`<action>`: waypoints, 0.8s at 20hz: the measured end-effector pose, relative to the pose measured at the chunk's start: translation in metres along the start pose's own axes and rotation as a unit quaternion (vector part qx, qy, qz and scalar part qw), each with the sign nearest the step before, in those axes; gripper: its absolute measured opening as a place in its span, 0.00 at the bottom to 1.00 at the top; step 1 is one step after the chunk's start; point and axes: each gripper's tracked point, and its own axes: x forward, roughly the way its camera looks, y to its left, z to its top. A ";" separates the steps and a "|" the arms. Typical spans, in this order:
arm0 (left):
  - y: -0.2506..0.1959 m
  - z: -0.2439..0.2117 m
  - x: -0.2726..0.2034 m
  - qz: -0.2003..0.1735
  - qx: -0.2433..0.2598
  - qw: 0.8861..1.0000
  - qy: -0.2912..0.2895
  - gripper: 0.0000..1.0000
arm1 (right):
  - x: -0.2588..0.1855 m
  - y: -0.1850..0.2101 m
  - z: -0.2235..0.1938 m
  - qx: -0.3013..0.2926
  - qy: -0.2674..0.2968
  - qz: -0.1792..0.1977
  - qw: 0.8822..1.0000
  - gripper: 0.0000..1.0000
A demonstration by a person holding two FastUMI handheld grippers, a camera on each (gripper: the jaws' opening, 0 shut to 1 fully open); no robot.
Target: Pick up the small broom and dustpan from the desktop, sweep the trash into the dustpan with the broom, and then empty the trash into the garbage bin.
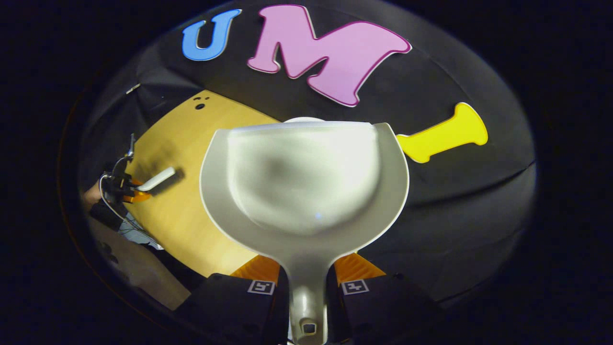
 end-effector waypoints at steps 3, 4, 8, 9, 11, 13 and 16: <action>0.001 0.000 -0.001 0.010 0.001 1.000 0.003 0.22 | 0.010 0.060 -0.038 0.016 0.003 0.040 0.999 0.35; 0.001 0.000 -0.001 0.013 0.000 1.000 0.004 0.22 | 0.016 0.078 -0.050 0.028 0.008 0.052 0.998 0.35; 0.001 0.001 -0.001 0.025 0.001 1.000 0.004 0.23 | 0.056 0.142 -0.101 0.080 0.045 0.084 0.992 0.33; 0.001 0.001 0.000 0.029 0.001 1.000 0.003 0.22 | 0.068 0.155 -0.110 0.094 0.047 0.084 0.991 0.35; 0.005 0.003 0.003 0.041 0.002 0.999 0.001 0.22 | 0.091 0.177 -0.123 0.116 0.048 0.083 0.989 0.35; 0.007 0.003 0.007 0.057 0.009 0.998 -0.002 0.22 | 0.111 0.197 -0.140 0.119 0.060 0.086 0.987 0.35; 0.011 0.002 0.010 0.074 0.015 0.997 -0.005 0.21 | 0.139 0.215 -0.159 0.109 0.076 0.089 0.987 0.35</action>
